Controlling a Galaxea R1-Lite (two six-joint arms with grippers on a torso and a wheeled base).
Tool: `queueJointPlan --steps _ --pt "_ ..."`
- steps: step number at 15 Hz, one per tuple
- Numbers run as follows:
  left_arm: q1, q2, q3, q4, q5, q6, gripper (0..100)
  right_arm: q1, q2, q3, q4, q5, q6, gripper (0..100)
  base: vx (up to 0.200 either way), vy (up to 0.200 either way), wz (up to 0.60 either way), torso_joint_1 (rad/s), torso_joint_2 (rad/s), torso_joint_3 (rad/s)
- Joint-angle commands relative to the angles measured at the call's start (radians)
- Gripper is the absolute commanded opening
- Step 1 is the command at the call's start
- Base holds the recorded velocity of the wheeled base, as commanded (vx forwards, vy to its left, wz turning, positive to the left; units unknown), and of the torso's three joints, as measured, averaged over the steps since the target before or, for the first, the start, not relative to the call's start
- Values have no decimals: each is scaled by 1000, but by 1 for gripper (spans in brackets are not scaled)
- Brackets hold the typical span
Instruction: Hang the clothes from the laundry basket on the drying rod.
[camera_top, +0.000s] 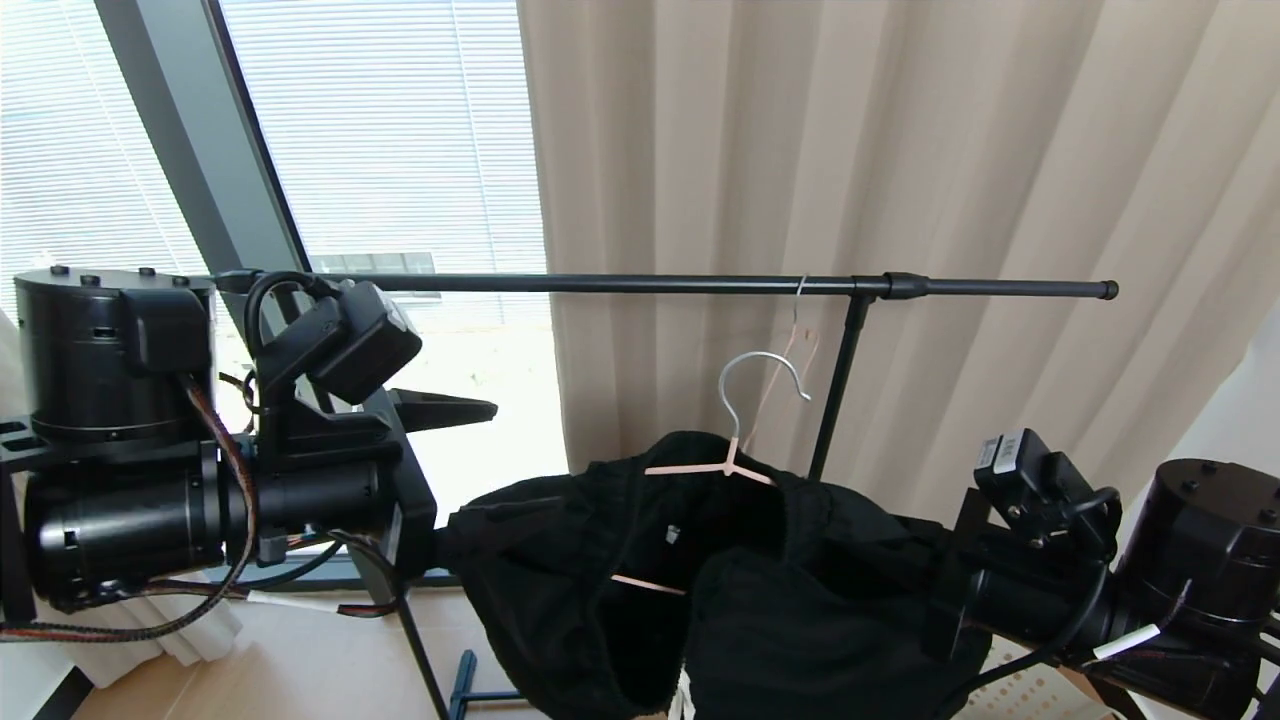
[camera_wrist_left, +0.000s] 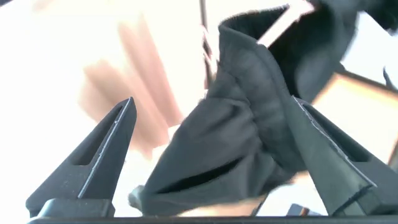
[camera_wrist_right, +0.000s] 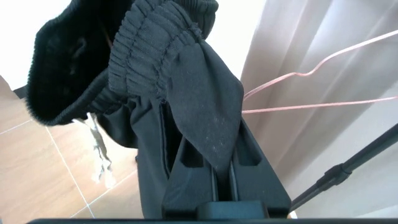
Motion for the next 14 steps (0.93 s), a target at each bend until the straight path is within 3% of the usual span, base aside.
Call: queueJointPlan --steps 1,2,3,5,9,12,13,14 --pt "81 20 -48 101 -109 79 100 0 2 10 0 7 -16 0 0 0 0 0 0 0" --pt "75 21 -75 158 -113 104 100 0 2 12 0 9 -22 0 0 0 0 0 0 0" --pt "65 34 -125 258 -113 179 100 0 2 17 0 9 -23 0 0 0 0 0 0 0" --pt "68 77 -174 357 -113 308 100 0 3 20 0 12 -23 0 0 0 0 0 0 0" --pt "107 104 -176 389 -113 498 100 0 2 24 0 36 -46 0 0 0 0 0 0 0" --pt "170 113 -190 498 -113 742 100 0 0 27 0 38 -49 0 0 0 0 0 0 0" --pt "177 136 -205 529 -113 785 100 0 -3 32 0 39 -48 0 0 0 0 0 0 0" --pt "173 149 -220 552 -112 780 100 0 -3 33 -6 44 -49 0 0 0 0 0 0 0"
